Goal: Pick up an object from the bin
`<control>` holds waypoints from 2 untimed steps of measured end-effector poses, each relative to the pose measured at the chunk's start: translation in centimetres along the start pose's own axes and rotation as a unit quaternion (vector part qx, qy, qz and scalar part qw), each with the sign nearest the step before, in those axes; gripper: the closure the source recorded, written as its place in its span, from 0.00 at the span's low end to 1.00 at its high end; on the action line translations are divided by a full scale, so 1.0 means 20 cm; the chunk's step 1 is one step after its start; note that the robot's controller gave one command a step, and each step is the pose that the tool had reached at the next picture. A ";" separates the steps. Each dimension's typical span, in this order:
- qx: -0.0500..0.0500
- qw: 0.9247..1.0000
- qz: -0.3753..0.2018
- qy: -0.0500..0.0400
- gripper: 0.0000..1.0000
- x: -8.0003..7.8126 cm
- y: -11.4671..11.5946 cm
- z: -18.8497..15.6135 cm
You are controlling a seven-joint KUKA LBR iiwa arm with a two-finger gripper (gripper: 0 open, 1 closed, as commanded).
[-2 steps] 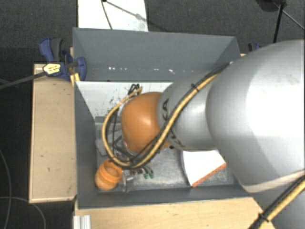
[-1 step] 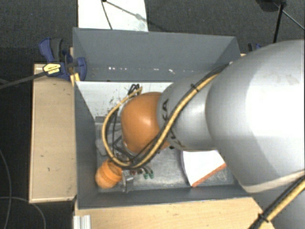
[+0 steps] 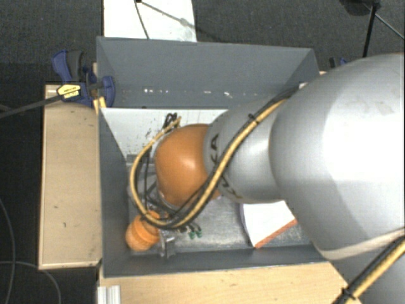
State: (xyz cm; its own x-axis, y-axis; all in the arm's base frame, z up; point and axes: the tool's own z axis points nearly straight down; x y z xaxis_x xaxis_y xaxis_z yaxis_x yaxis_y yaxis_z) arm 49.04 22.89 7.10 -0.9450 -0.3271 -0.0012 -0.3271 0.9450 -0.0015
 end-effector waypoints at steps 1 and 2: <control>-0.001 0.992 -0.127 0.000 0.00 -0.02 0.10 0.00; -0.002 1.000 0.017 -0.001 1.00 -0.05 0.11 -0.01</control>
Offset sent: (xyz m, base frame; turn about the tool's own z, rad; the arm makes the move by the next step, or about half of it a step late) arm 0.0002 0.0233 -0.0010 0.0318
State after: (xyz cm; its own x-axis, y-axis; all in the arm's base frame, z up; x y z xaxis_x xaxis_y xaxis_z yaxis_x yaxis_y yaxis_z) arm 49.18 25.29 7.22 -0.9554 -0.2952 -0.0033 -0.2952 0.9554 0.0017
